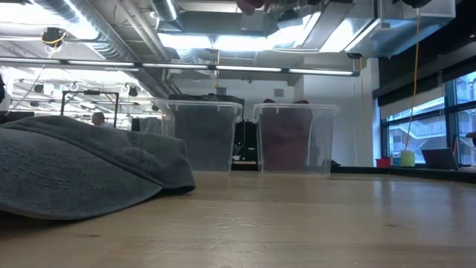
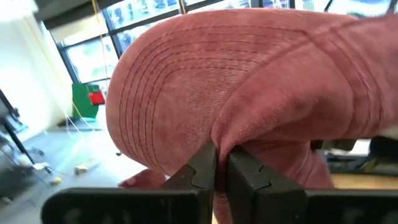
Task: Pick & Place hat
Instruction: Put the red cap into the right transparent bin
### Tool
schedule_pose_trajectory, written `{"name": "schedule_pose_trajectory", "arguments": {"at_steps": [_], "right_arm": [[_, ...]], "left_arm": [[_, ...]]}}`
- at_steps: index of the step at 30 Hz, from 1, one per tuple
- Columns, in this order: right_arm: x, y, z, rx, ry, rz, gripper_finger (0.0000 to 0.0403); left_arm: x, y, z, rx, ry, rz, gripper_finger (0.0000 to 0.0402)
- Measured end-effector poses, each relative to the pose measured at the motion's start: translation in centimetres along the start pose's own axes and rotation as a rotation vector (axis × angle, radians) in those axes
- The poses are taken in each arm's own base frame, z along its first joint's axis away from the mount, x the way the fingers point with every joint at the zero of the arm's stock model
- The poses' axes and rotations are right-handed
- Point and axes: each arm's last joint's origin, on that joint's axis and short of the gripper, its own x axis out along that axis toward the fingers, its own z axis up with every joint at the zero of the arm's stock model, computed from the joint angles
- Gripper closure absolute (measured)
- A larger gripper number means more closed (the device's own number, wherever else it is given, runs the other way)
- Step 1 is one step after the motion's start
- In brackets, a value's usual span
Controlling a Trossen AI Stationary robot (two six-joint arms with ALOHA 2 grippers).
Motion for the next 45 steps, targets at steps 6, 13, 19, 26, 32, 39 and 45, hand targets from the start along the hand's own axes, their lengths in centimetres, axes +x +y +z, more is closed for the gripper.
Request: {"name": "schedule_pose_trajectory", "arguments": {"at_steps": [6,13,19,26,32,39,45], "right_arm": [[0.0,-0.1,0.0,0.02,0.009,-0.028,0.0371],[-0.4,-0.4,0.4,-0.001,0.027,-0.047,0.0372],[-0.8,-1.5,3.3,0.06,0.29,0.027,0.0372],[-1.8,-4.5,8.8,0.164,0.656,0.157,0.0372],[-3.1,-7.6,11.1,0.358,0.87,0.18,0.0368],[-4.0,-9.7,9.5,0.431,1.249,0.07,0.0372],[-2.3,-10.0,9.3,0.264,1.38,0.158,0.0372]], "left_arm": [[0.0,0.0,0.0,0.07,0.004,0.006,0.0357],[-0.7,0.2,-0.1,0.091,0.043,0.012,0.0296],[-2.6,0.5,-0.2,0.094,0.123,-0.029,0.0272],[-3.6,0.7,-1.2,0.104,0.244,-0.053,0.0273],[-3.5,0.5,-2.2,0.15,0.328,-0.064,0.0272],[-3.2,0.3,-2.4,0.167,0.337,-0.066,0.0271],[-2.9,0.8,-2.6,0.187,0.349,-0.031,0.0274]]}}
